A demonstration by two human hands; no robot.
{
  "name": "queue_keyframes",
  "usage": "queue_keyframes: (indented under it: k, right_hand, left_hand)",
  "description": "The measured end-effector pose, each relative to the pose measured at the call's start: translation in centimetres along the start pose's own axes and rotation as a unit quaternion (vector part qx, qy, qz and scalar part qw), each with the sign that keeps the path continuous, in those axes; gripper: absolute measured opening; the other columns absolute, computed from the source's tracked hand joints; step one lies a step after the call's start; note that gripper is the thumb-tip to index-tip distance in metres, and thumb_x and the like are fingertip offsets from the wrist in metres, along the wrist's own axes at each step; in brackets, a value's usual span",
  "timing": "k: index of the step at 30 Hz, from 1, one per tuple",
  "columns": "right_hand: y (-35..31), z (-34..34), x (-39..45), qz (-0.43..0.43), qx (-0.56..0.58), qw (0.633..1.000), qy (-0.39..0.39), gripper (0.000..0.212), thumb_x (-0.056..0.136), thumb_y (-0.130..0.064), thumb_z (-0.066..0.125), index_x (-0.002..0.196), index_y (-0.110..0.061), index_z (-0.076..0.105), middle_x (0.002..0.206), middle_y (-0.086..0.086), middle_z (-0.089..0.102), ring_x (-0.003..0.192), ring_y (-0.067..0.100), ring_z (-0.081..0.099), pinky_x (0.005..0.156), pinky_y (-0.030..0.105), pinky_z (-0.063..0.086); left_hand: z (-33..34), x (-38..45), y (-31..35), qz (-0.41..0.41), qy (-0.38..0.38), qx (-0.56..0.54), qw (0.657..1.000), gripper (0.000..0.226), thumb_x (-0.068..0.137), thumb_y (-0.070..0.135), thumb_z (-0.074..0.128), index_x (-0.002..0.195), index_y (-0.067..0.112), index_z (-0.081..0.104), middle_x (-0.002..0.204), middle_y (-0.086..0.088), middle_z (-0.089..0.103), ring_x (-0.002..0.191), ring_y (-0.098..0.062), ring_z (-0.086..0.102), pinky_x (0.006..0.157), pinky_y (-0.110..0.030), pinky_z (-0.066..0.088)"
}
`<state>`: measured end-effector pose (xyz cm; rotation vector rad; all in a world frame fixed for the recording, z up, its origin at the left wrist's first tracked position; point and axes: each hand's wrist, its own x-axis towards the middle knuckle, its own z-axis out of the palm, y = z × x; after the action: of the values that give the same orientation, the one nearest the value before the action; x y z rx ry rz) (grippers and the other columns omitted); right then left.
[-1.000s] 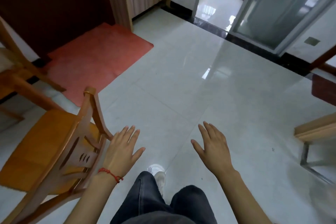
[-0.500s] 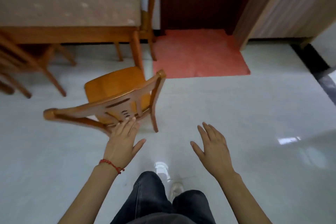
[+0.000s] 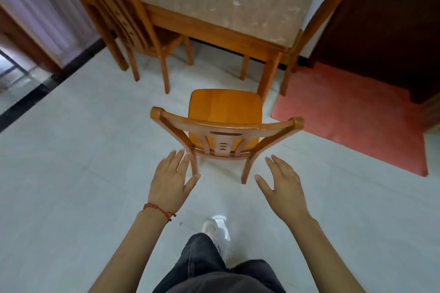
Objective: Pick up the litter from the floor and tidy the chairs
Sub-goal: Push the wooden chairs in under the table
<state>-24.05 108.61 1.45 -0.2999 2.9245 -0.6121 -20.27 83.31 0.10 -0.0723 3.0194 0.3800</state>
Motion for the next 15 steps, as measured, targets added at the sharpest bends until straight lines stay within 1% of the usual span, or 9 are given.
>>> queue_keyframes:
  k: [2,5,7,9,10,11,12,13,15]
  right_hand:
    - [-0.5,-0.2,1.5,0.015,0.039,0.999,0.010,0.054,0.093,-0.040,0.046,0.139,-0.014,0.035,0.146,0.006,0.035,0.134,0.020,0.027,0.109,0.032,0.017]
    - [-1.3,-0.8,3.7,0.065,0.123,0.990,0.021,0.045,0.093,-0.032,0.049,0.132,-0.010,0.044,0.136,0.009,0.047,0.125,0.022,0.039,0.102,0.031,0.029]
    - [-1.7,-0.8,5.0,0.123,0.209,0.970,0.021,0.040,0.093,-0.032,0.049,0.127,-0.011,0.048,0.130,0.008,0.053,0.120,0.022,0.045,0.097,0.030,0.034]
    - [-1.9,-0.7,6.8,0.184,0.294,0.938,0.020,0.035,0.094,-0.036,0.046,0.122,-0.017,0.052,0.124,0.007,0.057,0.114,0.023,0.050,0.095,0.033,0.037]
    - [-1.7,-0.4,7.7,0.212,0.338,0.917,0.020,0.027,0.094,-0.037,0.044,0.112,-0.021,0.056,0.117,0.007,0.060,0.107,0.022,0.053,0.093,0.034,0.039]
    - [-1.7,-0.3,8.5,0.236,0.385,0.892,0.020,0.018,0.095,-0.036,0.044,0.097,-0.025,0.058,0.107,0.005,0.062,0.100,0.021,0.055,0.090,0.034,0.041]
    - [-1.8,-0.3,9.2,0.256,0.428,0.867,0.024,0.018,0.095,-0.035,0.044,0.087,-0.027,0.057,0.097,0.003,0.062,0.094,0.021,0.056,0.087,0.034,0.044]
    - [-1.9,-0.4,9.9,0.274,0.460,0.844,0.029,0.020,0.095,-0.034,0.045,0.081,-0.028,0.057,0.090,0.001,0.062,0.091,0.022,0.058,0.084,0.033,0.046]
    - [-1.8,-0.3,11.3,0.304,0.488,0.818,0.040,0.026,0.094,-0.033,0.047,0.077,-0.019,0.061,0.085,0.009,0.065,0.090,0.028,0.062,0.080,0.034,0.049]
  left_hand:
    - [0.3,1.5,-0.2,-0.026,0.024,-0.044,0.998,0.071,0.093,0.055,0.022,0.122,-0.001,0.055,0.124,-0.021,0.057,0.115,-0.039,0.052,0.095,-0.048,0.038]
    - [0.1,4.0,-0.1,-0.090,0.072,-0.171,0.979,0.058,0.093,0.043,0.043,0.133,0.001,0.044,0.135,-0.019,0.047,0.126,-0.033,0.042,0.102,-0.033,0.026]
    - [-0.5,5.6,0.2,-0.147,0.093,-0.275,0.946,0.055,0.094,0.036,0.047,0.137,0.003,0.038,0.139,-0.015,0.043,0.128,-0.029,0.039,0.102,-0.028,0.026]
    - [-1.3,7.4,0.5,-0.226,0.091,-0.365,0.898,0.054,0.094,0.035,0.047,0.139,0.006,0.037,0.140,-0.013,0.043,0.128,-0.028,0.039,0.103,-0.032,0.029]
    - [-1.5,8.2,0.6,-0.264,0.088,-0.408,0.870,0.051,0.094,0.036,0.046,0.137,0.008,0.040,0.137,-0.012,0.047,0.126,-0.028,0.041,0.102,-0.034,0.031]
    - [-1.6,9.0,0.6,-0.291,0.088,-0.449,0.840,0.046,0.095,0.036,0.045,0.132,0.010,0.047,0.130,-0.011,0.053,0.123,-0.029,0.045,0.101,-0.036,0.033]
    - [-1.5,9.8,0.6,-0.309,0.094,-0.483,0.814,0.040,0.095,0.036,0.045,0.124,0.010,0.054,0.118,-0.011,0.059,0.117,-0.030,0.049,0.098,-0.038,0.036]
    - [-1.5,10.4,0.7,-0.322,0.102,-0.504,0.795,0.036,0.094,0.037,0.046,0.115,0.010,0.059,0.105,-0.009,0.061,0.110,-0.031,0.053,0.095,-0.039,0.039]
    - [-1.1,11.7,0.8,-0.342,0.117,-0.510,0.780,0.034,0.093,0.038,0.048,0.102,0.008,0.061,0.091,-0.008,0.061,0.098,-0.031,0.059,0.089,-0.038,0.043]
